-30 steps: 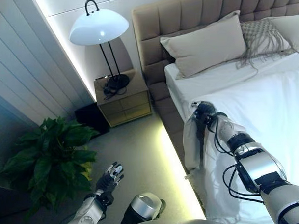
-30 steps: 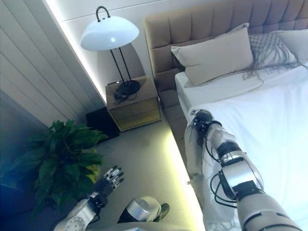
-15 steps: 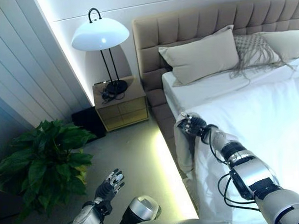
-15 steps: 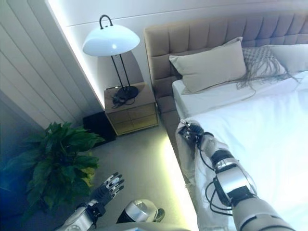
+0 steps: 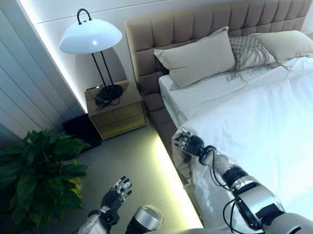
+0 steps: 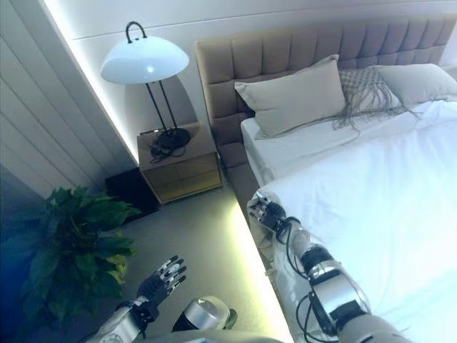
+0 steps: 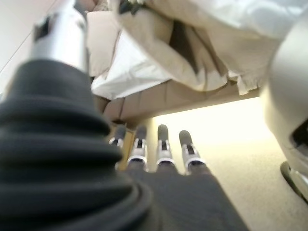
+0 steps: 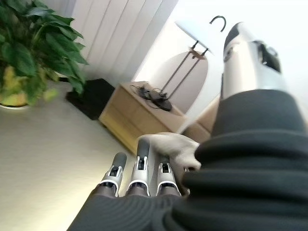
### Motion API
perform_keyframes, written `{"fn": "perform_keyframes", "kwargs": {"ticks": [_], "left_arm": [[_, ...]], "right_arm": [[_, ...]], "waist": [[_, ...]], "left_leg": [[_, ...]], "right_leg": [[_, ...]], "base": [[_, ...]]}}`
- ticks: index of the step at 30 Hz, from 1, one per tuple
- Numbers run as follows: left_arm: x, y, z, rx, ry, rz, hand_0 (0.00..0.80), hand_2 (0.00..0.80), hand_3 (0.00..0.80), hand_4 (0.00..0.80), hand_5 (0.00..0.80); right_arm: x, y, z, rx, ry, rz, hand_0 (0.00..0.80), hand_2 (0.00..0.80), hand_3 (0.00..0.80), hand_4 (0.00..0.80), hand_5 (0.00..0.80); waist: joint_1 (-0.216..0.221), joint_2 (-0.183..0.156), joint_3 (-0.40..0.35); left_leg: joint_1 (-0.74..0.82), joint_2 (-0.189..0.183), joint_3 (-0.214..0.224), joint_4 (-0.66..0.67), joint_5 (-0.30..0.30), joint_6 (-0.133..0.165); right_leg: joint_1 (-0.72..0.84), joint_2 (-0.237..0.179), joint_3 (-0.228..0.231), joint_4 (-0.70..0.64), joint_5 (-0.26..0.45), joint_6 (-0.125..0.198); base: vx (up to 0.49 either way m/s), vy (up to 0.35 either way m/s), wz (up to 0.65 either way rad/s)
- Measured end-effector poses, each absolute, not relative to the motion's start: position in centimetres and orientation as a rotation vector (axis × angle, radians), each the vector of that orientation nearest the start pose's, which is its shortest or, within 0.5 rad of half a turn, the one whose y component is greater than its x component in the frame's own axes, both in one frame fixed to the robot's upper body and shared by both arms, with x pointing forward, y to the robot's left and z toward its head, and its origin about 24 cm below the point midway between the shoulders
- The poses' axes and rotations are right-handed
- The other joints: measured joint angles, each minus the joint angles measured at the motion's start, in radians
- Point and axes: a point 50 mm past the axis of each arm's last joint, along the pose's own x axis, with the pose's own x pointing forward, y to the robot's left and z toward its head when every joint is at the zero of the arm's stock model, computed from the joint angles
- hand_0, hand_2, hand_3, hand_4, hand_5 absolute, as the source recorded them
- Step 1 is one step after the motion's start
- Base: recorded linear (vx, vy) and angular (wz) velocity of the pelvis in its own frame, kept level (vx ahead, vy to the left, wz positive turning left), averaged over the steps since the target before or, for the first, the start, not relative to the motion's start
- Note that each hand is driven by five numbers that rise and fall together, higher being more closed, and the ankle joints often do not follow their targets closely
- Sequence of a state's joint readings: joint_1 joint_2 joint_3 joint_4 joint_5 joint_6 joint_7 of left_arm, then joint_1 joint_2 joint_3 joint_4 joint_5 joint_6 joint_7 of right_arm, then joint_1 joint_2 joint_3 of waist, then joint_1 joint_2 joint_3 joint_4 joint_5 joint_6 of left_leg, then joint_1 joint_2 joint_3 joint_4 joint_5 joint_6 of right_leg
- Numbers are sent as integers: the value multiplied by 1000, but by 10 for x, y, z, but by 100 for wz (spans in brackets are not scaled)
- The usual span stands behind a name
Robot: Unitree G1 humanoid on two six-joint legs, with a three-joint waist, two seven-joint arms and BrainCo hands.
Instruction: Make the bed neatly
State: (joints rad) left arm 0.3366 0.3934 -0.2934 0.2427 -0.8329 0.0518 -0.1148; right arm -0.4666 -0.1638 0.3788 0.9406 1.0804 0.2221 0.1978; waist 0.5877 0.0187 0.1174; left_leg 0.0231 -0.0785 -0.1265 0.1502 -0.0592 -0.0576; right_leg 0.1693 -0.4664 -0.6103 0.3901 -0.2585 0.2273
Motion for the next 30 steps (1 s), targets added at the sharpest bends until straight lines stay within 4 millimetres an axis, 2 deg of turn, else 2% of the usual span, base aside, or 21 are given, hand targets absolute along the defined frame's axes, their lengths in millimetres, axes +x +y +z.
{"fn": "perform_keyframes", "kwargs": {"ticks": [3,7,13,20,24,27,28,30], "left_arm": [[132,187,-79,-475,688,-67,0,0,0,0,0],[133,188,-78,-464,676,-61,0,0,0,0,0],[134,188,-78,-448,676,-55,0,0,0,0,0],[134,189,-78,-430,676,-62,0,0,0,0,0],[130,189,-79,-399,683,-77,0,0,0,0,0],[130,188,-79,-381,679,-90,0,0,0,0,0],[130,187,-79,-374,680,-94,0,0,0,0,0],[131,187,-80,-372,679,-92,0,0,0,0,0]], "right_arm": [[278,-86,-58,694,769,349,0,0,0,0,0],[275,-69,-53,680,764,458,0,0,0,0,0],[280,-63,-45,695,739,486,0,0,0,0,0],[290,-75,-38,743,663,374,0,0,0,0,0],[304,-88,-17,731,495,311,0,0,0,0,0],[297,-110,-17,679,419,258,0,0,0,0,0],[292,-120,-20,655,411,238,0,0,0,0,0],[273,-138,-33,616,421,207,0,0,0,0,0]], "waist": [[0,-1,0],[5,-7,2],[4,-17,5],[-10,-19,6],[-54,-16,8],[-85,-21,7],[-94,-18,9],[-143,-22,9]], "left_leg": [[2,8,6,0,-1,-2],[1,15,16,1,-2,-4],[0,13,19,-1,-3,-4],[5,13,24,-1,-3,-4],[35,23,71,-16,-3,-3],[43,40,129,-26,-3,-3],[50,45,143,-29,-3,-3],[60,55,159,-35,-3,-3]], "right_leg": [[-1,8,1,-4,2,-3],[-2,10,0,-4,0,-10],[0,11,-1,-13,5,-6],[1,11,0,-13,7,-4],[-17,11,52,-13,16,-9],[-61,14,89,-15,40,-13],[-71,18,101,-18,49,-16],[-77,28,113,-32,65,-19]], "base": [[-25,-60,-5],[-18,-75,-2],[1,-6,0],[-2,-3,-1],[-34,-59,-35],[-57,-145,-60],[-62,-160,-63],[-70,-178,-46]]}}
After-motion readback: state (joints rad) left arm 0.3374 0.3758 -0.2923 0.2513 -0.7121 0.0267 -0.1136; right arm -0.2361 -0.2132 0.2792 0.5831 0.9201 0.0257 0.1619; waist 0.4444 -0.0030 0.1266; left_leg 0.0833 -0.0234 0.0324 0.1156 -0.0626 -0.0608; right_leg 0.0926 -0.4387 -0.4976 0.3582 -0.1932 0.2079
